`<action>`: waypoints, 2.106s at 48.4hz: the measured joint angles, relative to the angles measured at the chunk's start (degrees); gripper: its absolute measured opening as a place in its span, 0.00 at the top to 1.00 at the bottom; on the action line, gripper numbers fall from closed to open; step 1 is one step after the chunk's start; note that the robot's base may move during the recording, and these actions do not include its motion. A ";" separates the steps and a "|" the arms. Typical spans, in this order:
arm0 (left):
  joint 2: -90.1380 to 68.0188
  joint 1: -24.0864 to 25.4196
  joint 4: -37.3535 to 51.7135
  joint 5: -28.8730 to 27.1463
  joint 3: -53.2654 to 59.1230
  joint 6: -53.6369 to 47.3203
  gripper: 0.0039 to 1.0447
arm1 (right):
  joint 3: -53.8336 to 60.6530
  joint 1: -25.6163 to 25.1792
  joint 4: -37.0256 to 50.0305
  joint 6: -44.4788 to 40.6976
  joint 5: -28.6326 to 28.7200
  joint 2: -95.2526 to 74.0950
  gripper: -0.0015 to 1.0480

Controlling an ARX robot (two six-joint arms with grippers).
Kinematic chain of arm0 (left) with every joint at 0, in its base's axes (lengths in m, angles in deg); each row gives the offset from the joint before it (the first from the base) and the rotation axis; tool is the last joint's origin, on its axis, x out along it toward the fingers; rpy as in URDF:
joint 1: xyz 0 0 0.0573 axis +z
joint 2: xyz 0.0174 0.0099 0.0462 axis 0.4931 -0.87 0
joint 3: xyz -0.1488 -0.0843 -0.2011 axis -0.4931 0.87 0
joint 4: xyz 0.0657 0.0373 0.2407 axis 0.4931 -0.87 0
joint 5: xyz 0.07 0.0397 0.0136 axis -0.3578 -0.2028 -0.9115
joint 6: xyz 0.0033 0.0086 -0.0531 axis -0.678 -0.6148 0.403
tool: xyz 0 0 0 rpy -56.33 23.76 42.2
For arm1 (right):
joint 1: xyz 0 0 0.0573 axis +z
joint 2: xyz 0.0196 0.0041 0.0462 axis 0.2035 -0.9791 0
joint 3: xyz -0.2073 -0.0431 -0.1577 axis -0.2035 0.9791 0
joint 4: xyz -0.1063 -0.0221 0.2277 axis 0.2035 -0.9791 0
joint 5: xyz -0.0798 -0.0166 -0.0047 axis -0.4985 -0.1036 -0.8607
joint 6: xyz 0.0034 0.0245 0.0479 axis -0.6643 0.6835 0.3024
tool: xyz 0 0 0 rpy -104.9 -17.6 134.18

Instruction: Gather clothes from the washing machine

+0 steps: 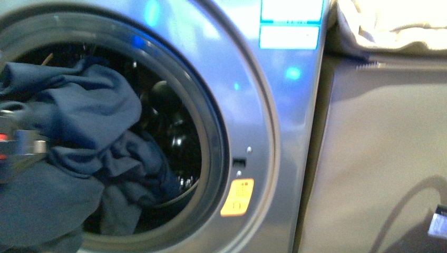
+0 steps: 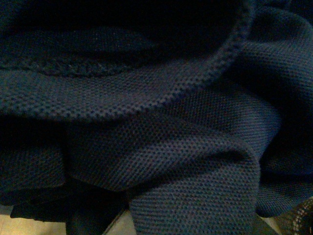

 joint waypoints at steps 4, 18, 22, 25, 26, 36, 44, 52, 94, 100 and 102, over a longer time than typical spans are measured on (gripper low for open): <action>1.86 -0.02 -1.03 0.02 0.11 0.02 0.86 | 0.00 0.00 0.00 0.00 0.00 0.00 0.07; 11.19 -0.04 -7.13 0.61 0.63 -0.02 0.86 | 0.00 0.00 0.00 0.00 0.00 0.00 0.07; 15.41 0.31 -9.42 1.38 1.18 0.00 0.86 | 0.00 0.00 0.00 0.00 0.00 0.00 0.07; 17.44 0.79 -10.58 2.29 1.46 0.07 0.86 | 0.00 0.00 0.00 0.00 0.00 0.00 0.07; 18.25 0.98 -11.04 2.67 1.55 0.11 0.86 | 0.00 0.00 0.00 0.00 0.00 0.00 0.07; 25.14 3.96 -15.26 5.95 1.92 0.81 0.86 | 0.00 0.00 0.00 0.00 0.00 0.00 0.07; 29.07 4.63 -18.75 7.23 1.92 0.85 0.86 | 0.00 0.00 0.00 0.00 0.00 0.00 0.07; 32.33 3.19 -21.62 6.84 1.92 0.92 0.86 | 0.00 0.00 0.00 0.00 0.00 0.00 0.07; 35.65 -1.70 -18.08 6.05 3.02 1.42 0.86 | 0.00 0.00 0.00 0.00 -0.02 0.00 0.07; 31.47 -1.49 -15.50 7.32 -0.76 0.52 0.86 | 0.00 0.00 0.00 0.00 0.00 0.00 0.07; 30.38 -1.68 -14.93 7.61 -2.21 0.22 0.86 | 0.00 0.00 0.00 0.00 0.00 0.00 0.07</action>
